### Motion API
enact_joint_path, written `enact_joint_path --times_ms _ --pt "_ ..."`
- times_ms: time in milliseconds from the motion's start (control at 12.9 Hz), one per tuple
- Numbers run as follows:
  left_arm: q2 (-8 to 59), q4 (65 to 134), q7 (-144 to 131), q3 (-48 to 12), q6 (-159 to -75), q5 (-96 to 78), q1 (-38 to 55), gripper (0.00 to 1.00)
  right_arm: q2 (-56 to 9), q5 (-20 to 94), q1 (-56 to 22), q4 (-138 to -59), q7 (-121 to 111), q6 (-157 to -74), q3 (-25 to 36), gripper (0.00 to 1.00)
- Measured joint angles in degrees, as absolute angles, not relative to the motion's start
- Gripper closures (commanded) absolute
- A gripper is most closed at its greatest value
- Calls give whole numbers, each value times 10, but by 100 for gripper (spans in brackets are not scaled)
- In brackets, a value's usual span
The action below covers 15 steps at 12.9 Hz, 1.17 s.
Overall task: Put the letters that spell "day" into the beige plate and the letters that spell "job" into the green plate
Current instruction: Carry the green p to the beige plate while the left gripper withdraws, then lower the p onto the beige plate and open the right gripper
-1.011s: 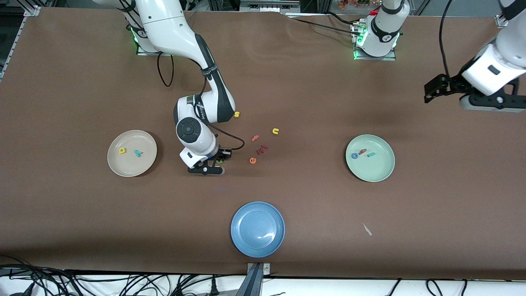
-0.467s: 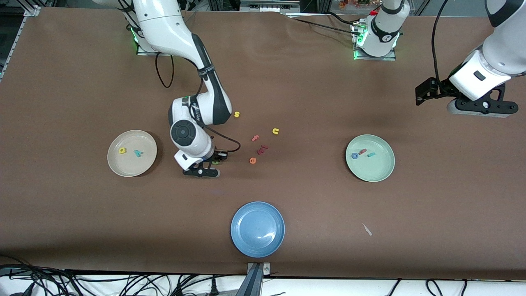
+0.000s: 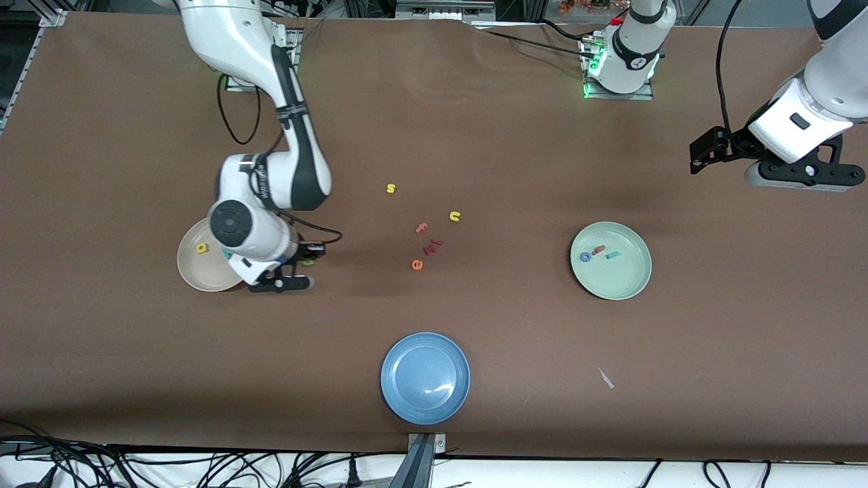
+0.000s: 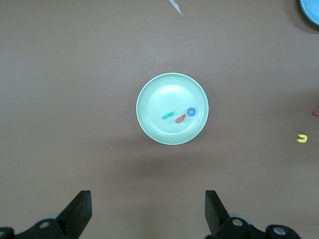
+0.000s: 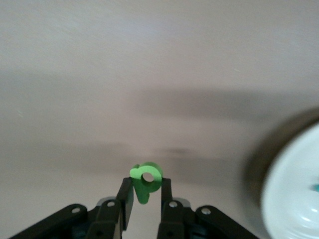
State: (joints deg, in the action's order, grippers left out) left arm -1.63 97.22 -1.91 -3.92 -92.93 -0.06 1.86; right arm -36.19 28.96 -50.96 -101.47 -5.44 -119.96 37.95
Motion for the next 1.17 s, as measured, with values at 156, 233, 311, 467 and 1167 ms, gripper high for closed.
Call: enact_joint_path --times_ms 156,233,311,467,1167 --pt "-16 969 -19 -42 -929 -1 22 0 -333 288 -509 -1064 -120 -1199 415 100" --pt "-16 969 -19 -44 -929 -1 24 0 -326 287 -509 -1083 -145 -1199 433 100" --pt "-16 969 -19 -46 -929 -1 24 0 -323 287 -508 -1097 -163 -1199 448 100" --pt "-15 969 -19 -46 -929 -1 24 0 -324 284 -507 -1111 -203 -1199 475 51" --pt "4 967 -19 -58 -932 -1 23 0 -327 284 -525 -1037 -165 -1085 502 0"
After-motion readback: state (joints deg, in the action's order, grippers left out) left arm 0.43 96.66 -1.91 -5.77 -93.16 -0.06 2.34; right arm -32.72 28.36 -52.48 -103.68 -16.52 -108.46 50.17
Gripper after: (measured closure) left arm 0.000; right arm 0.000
